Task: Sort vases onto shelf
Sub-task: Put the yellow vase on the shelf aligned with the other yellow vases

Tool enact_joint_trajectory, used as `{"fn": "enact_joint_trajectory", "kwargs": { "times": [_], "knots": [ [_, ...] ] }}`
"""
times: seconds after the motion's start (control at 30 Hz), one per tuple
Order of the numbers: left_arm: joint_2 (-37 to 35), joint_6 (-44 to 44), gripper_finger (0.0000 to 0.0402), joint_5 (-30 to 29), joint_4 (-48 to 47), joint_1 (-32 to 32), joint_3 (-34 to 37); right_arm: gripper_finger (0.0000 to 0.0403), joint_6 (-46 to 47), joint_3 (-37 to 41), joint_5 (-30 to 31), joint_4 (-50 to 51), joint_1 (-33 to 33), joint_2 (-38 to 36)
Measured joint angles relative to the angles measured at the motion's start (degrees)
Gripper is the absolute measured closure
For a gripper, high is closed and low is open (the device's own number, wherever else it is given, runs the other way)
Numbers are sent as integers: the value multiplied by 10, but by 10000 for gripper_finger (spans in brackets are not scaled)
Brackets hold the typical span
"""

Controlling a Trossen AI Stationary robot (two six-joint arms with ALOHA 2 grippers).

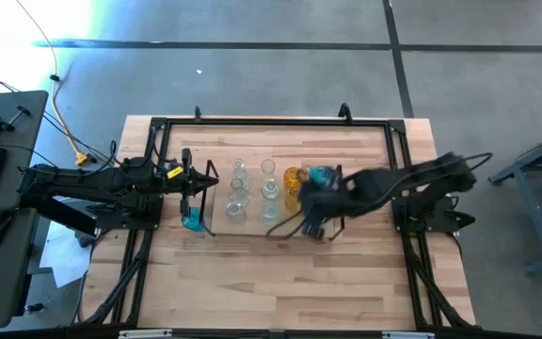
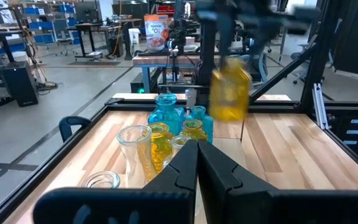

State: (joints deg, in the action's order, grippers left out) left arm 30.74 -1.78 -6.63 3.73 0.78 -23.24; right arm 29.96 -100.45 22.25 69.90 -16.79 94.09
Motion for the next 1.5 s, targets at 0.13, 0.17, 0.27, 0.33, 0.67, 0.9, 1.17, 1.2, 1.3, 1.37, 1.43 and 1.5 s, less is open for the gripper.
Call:
{"fn": "enact_joint_trajectory", "kwargs": {
  "times": [0.13,0.17,0.27,0.33,0.67,0.9,1.17,1.2,1.3,1.37,1.43,1.5],
  "knots": [
    [0,-4,401,0,0,0,0,288,25,0,-8,-29,-24,54],
    [0,-4,401,0,0,0,0,288,30,0,-8,-32,-29,66],
    [0,-4,402,0,0,0,0,288,55,0,-3,-33,-36,101],
    [0,-4,401,0,0,0,0,288,75,0,4,-33,-36,121],
    [0,-4,402,0,0,0,0,288,181,0,37,-27,-27,169],
    [0,-4,401,0,0,0,0,288,210,0,43,-27,-27,169],
    [0,-4,401,0,0,0,0,287,251,0,62,-1,-27,169],
    [0,-4,402,0,0,0,0,287,253,0,64,-1,-27,169],
    [0,-4,402,0,0,0,0,287,261,0,66,-5,-27,169],
    [0,-4,401,0,0,0,0,287,269,0,66,-6,-27,169],
    [0,-3,401,0,0,0,0,287,278,0,67,-2,-27,169],
    [0,-3,401,0,0,0,0,287,283,0,67,-3,-27,169]
  ]
}}
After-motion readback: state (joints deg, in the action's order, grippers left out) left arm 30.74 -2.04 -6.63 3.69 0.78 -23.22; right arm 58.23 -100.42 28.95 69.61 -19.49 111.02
